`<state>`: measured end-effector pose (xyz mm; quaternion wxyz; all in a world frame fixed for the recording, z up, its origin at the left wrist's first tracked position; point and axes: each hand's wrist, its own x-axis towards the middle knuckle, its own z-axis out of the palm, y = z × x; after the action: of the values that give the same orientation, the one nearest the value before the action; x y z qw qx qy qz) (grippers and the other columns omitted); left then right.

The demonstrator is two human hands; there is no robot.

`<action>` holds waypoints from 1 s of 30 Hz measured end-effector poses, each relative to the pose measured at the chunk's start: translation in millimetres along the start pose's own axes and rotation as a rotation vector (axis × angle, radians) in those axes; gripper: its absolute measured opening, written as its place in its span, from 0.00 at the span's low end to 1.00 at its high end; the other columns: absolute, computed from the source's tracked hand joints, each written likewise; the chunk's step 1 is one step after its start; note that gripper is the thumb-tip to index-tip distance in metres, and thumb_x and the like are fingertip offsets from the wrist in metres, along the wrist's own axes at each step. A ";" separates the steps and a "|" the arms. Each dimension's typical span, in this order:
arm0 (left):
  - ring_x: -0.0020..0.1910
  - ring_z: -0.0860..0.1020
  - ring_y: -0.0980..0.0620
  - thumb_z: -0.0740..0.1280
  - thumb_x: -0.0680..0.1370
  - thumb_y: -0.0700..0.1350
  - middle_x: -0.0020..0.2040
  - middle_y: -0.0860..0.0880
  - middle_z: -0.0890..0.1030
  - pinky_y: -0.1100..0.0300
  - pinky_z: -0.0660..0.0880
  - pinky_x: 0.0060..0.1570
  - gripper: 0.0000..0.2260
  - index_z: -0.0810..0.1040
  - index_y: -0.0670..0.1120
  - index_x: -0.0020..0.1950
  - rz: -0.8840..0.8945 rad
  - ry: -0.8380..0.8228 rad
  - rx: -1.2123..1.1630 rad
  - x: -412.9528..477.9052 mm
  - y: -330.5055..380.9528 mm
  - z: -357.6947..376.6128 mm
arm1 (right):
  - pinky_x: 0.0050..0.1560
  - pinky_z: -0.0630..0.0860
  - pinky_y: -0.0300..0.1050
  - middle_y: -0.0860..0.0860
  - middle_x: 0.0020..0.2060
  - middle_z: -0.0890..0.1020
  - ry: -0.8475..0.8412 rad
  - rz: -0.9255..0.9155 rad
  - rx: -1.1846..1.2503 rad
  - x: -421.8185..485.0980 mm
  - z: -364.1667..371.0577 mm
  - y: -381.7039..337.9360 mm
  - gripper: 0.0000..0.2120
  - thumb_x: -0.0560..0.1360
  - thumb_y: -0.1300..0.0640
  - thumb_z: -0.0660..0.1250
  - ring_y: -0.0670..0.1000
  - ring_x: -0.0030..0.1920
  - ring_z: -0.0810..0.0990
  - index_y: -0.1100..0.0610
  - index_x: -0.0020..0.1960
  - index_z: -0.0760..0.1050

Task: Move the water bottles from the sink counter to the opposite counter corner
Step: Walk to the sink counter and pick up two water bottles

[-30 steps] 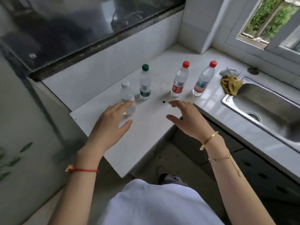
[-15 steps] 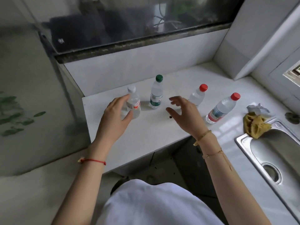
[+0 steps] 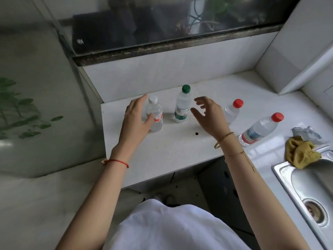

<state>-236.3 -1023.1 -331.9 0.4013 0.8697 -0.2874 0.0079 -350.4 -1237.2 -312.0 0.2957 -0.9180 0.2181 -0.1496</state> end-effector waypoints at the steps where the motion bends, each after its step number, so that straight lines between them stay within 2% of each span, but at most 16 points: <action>1: 0.66 0.72 0.46 0.67 0.76 0.45 0.69 0.48 0.71 0.54 0.70 0.65 0.25 0.65 0.48 0.72 -0.009 -0.006 0.001 5.7 -1.8 2.2 | 0.55 0.78 0.50 0.56 0.56 0.80 0.005 0.004 0.006 7.0 1.8 -0.4 0.17 0.76 0.53 0.66 0.54 0.54 0.79 0.58 0.62 0.72; 5: 0.65 0.72 0.46 0.68 0.75 0.45 0.69 0.48 0.71 0.53 0.70 0.65 0.26 0.65 0.49 0.72 -0.056 -0.043 -0.006 25.2 -9.3 15.6 | 0.58 0.75 0.50 0.57 0.59 0.77 -0.004 0.025 0.000 36.5 11.8 1.0 0.20 0.76 0.53 0.65 0.57 0.57 0.77 0.59 0.65 0.69; 9: 0.65 0.72 0.46 0.68 0.75 0.44 0.68 0.48 0.71 0.60 0.67 0.61 0.25 0.67 0.48 0.72 -0.103 -0.079 -0.012 42.9 -17.7 30.1 | 0.61 0.71 0.52 0.60 0.61 0.75 -0.005 0.035 -0.010 63.6 25.2 3.7 0.22 0.75 0.54 0.65 0.60 0.60 0.74 0.60 0.66 0.66; 12: 0.64 0.72 0.46 0.69 0.75 0.45 0.66 0.47 0.73 0.61 0.66 0.60 0.23 0.69 0.47 0.69 -0.126 -0.093 0.002 54.6 -22.7 38.7 | 0.63 0.70 0.52 0.60 0.62 0.73 -0.030 0.059 -0.029 80.9 35.8 5.9 0.23 0.75 0.55 0.65 0.61 0.61 0.72 0.60 0.67 0.65; 19: 0.56 0.74 0.46 0.69 0.73 0.43 0.55 0.48 0.76 0.55 0.74 0.52 0.12 0.76 0.47 0.56 -0.110 -0.117 0.049 74.6 -27.5 44.4 | 0.57 0.74 0.52 0.61 0.59 0.73 -0.096 0.083 -0.130 110.6 50.8 12.4 0.18 0.74 0.58 0.67 0.62 0.58 0.73 0.62 0.62 0.69; 22: 0.54 0.73 0.47 0.70 0.71 0.41 0.53 0.48 0.76 0.59 0.70 0.49 0.11 0.77 0.47 0.53 -0.106 -0.128 0.081 79.7 -27.6 44.7 | 0.55 0.75 0.54 0.61 0.58 0.73 -0.106 0.083 -0.153 117.9 52.5 15.2 0.16 0.74 0.59 0.66 0.62 0.56 0.74 0.63 0.60 0.71; 30: 0.47 0.76 0.48 0.72 0.70 0.39 0.51 0.47 0.76 0.60 0.72 0.46 0.10 0.78 0.45 0.49 -0.143 -0.156 0.078 86.5 -25.0 42.0 | 0.50 0.77 0.49 0.61 0.57 0.73 -0.121 0.094 -0.158 120.4 54.4 13.5 0.16 0.71 0.64 0.69 0.61 0.49 0.77 0.64 0.57 0.71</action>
<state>-160.5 -1082.5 -356.5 0.3430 0.9009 -0.2543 -0.0775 -229.1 -1279.9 -345.2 0.2419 -0.9345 0.2537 -0.0621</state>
